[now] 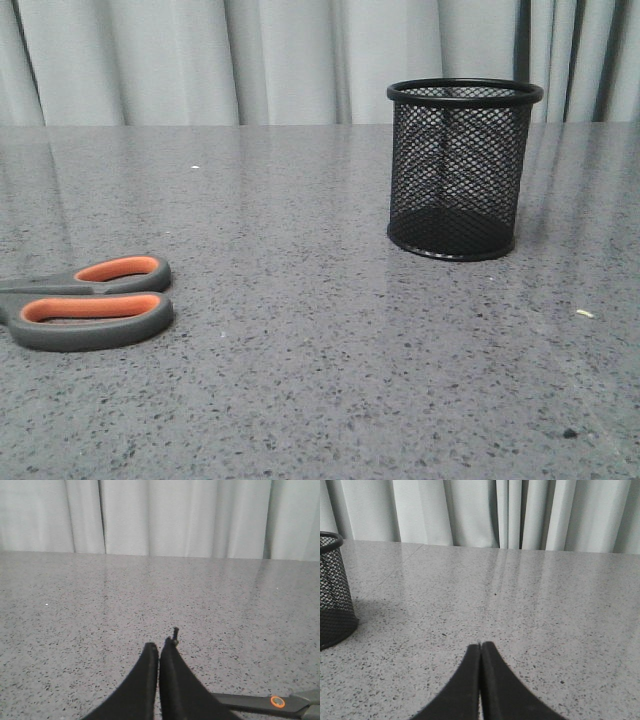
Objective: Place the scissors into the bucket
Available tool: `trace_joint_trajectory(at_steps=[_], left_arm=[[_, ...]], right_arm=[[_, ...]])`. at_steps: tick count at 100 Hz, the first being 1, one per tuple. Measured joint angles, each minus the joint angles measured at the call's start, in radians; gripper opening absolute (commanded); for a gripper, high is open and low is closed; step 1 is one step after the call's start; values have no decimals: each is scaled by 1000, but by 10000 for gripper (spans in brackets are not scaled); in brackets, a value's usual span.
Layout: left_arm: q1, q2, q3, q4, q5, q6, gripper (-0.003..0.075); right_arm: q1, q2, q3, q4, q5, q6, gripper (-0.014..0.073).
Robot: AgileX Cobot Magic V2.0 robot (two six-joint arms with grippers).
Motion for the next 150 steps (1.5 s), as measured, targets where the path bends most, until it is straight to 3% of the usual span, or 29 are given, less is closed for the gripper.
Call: trace_joint_trajectory(at_steps=[150], left_arm=[[0,0,0,-14,0,0,-20]], right_arm=[[0,0,0,21,-26,0,-74]])
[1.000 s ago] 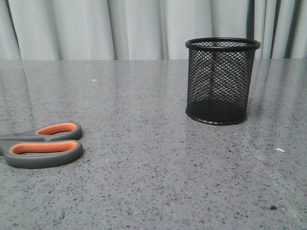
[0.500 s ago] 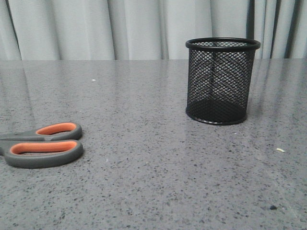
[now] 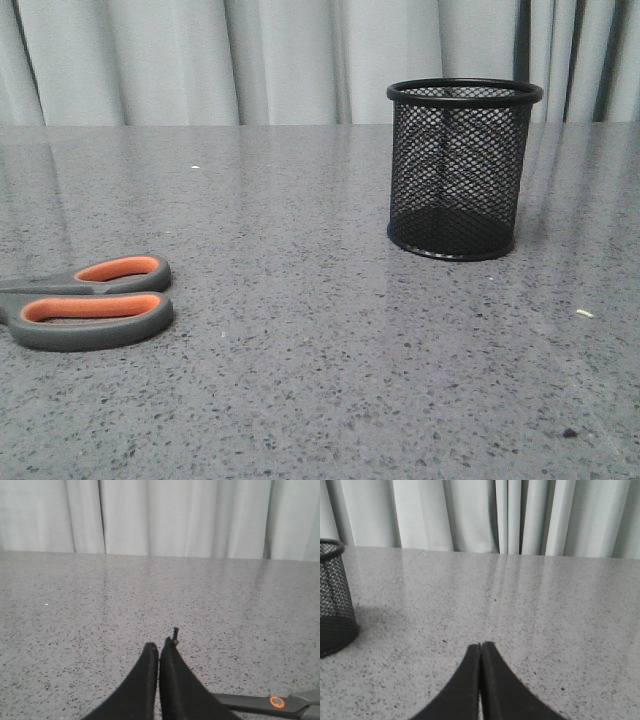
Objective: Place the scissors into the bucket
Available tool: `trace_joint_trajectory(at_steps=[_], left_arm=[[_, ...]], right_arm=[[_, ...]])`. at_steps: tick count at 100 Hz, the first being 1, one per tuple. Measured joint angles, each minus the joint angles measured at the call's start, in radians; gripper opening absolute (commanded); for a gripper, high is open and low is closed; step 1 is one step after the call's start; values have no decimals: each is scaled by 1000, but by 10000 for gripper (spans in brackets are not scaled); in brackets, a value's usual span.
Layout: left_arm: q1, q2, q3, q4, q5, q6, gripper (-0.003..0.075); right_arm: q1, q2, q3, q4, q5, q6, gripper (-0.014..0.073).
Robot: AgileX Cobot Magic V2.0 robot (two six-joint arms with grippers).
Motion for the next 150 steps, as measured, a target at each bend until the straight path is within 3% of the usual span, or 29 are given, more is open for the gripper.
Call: trace_joint_trajectory(at_steps=[18,41,58,67,81,100,120,135,144,150], left_arm=[[0,0,0,-168,0,0,-20],[0,0,0,-553,-17,0,-20],[0,0,-1,-729,-29,0,-20],[0,0,-29,-716,5,0,-20],[0,14,-172,-569,110,0,-20],[0,197,-457,-322,372,37,-20],[0,449,-722,-270,662,181,-19],[0,594,-841,-264,808,256,-18],[0,652,-878,-281,857,318,6],[0,682,-895,-308,885,363,58]], right_arm=[[0,0,0,171,-46,0,-74],[0,0,0,444,-60,0,-73],[0,0,-15,498,-28,0,-47],[0,0,-65,498,26,0,-46],[0,56,-193,459,136,0,-46],[0,274,-423,374,342,0,-46],[0,544,-668,314,577,-4,-46],[0,655,-770,305,653,-31,-41],[0,683,-798,304,678,-50,17],[0,693,-807,304,692,-57,118]])
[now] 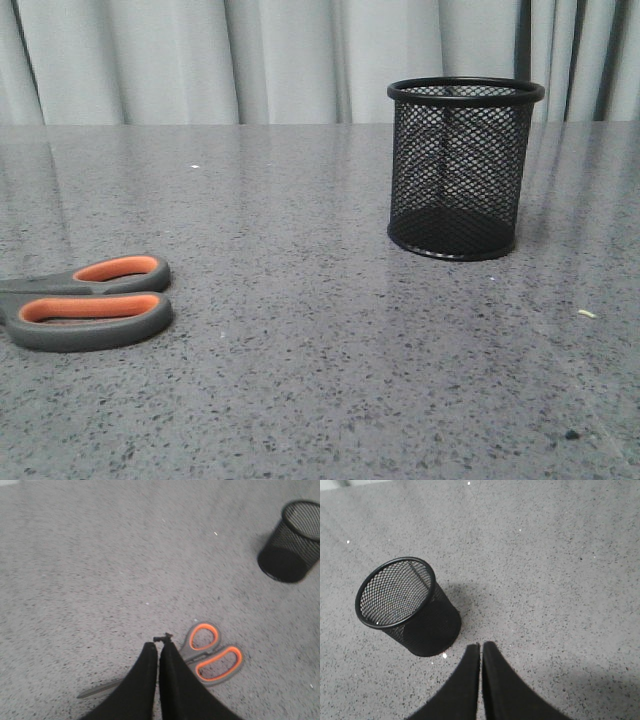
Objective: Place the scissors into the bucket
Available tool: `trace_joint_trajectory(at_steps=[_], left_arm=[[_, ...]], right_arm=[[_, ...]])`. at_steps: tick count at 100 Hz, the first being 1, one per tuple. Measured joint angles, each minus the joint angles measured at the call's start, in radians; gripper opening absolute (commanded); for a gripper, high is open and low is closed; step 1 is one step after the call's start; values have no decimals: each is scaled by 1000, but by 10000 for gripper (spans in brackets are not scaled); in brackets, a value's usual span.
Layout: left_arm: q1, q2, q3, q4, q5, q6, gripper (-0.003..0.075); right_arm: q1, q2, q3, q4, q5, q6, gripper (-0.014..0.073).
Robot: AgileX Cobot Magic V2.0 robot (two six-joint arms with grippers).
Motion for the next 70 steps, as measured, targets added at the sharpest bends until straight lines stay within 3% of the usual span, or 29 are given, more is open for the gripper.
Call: trace_joint_trajectory(at_steps=[13,22,48,70], left_arm=[[0,60,-21,-75,41,90,262],[0,97,-21,-125,67,144,357],[0,227,-78,-215,227,284,356],[-79,387,-213,-165,239,353,356]], right_arm=[[0,4,-7,0,23,-6,379],[0,4,-9,-1,27,-23,405],[0,4,-9,-1,29,-61,405],[0,30,-9,-1,30,-98,405]])
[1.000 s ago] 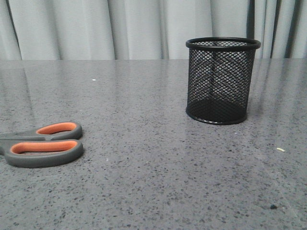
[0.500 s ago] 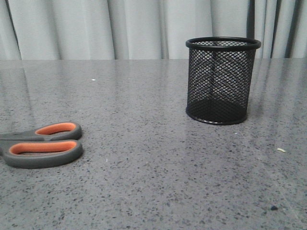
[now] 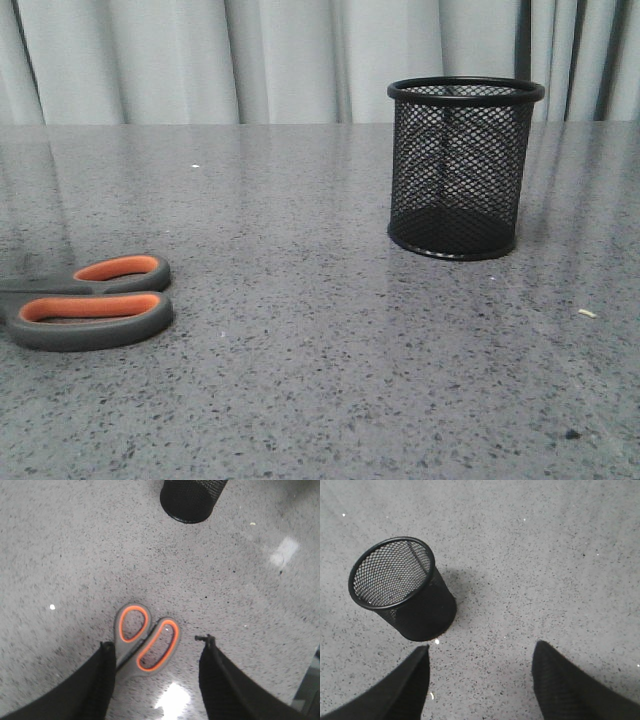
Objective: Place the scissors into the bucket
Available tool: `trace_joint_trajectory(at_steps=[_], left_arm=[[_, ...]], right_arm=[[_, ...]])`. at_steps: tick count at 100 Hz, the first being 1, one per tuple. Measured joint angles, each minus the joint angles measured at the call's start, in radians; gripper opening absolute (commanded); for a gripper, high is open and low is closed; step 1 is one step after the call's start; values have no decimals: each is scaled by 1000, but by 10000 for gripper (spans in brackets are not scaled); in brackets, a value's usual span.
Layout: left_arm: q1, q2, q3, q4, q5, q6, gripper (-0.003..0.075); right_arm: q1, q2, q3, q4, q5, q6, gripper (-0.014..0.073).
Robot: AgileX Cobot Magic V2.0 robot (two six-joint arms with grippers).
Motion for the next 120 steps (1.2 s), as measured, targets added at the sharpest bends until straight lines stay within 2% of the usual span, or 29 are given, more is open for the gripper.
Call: trace_joint_trajectory(at_steps=[25,55,72,89,120], left_arm=[[-150,143,-145,205,0,17,358],[-321,289,-163,351,2,70,360],[-333,350,-163,402,0,62,369],[-333,388,-163,490,0,62,467],[-333,412,-68,552,-8,141,474]], right_arm=[[0,14,0,0,0,-9,405],[0,14,0,0,-8,-11,405],[0,14,0,0,-8,-13,405],[0,14,0,0,-8,-13,405],[0,14,0,0,-8,-15,405]])
